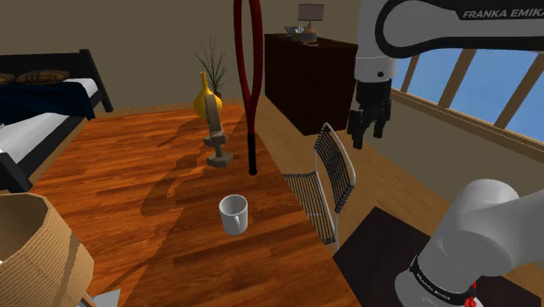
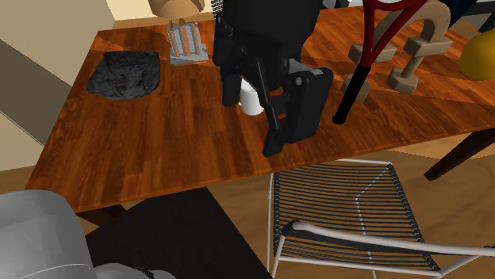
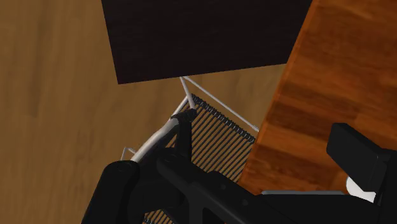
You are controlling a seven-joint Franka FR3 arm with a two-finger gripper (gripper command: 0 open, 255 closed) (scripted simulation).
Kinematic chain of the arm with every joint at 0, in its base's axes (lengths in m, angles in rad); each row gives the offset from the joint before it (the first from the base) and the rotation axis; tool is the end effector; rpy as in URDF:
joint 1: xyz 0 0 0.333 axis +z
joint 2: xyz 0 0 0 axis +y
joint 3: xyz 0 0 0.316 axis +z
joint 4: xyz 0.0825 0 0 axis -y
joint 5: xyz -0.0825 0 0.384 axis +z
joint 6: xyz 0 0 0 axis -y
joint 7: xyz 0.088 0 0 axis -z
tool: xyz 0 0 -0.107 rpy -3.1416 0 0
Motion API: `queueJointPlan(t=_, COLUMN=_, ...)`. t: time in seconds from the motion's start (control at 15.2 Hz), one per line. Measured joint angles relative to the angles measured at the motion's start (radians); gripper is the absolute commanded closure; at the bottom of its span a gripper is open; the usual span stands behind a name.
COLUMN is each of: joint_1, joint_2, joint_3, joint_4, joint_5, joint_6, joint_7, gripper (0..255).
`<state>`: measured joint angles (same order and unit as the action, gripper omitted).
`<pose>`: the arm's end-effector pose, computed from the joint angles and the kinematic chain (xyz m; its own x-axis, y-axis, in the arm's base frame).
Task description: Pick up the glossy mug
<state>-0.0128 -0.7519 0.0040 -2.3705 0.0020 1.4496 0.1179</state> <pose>0.3007 -0.0021 0.5639 0.9777 -0.1275 -0.1669 -0.1258 -0.9918 0.0205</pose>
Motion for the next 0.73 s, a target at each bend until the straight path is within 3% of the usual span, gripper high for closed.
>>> queueJointPlan(t=0.2, joint_1=0.007, joint_2=0.013, joint_3=0.016, joint_4=-0.015, joint_5=0.017, joint_6=0.032, joint_7=0.020, gripper=0)
queueJointPlan(t=0.73, joint_1=0.046, joint_2=0.198, joint_3=0.112, joint_4=-0.041, joint_5=0.102, joint_6=0.275, joint_7=0.129, gripper=0)
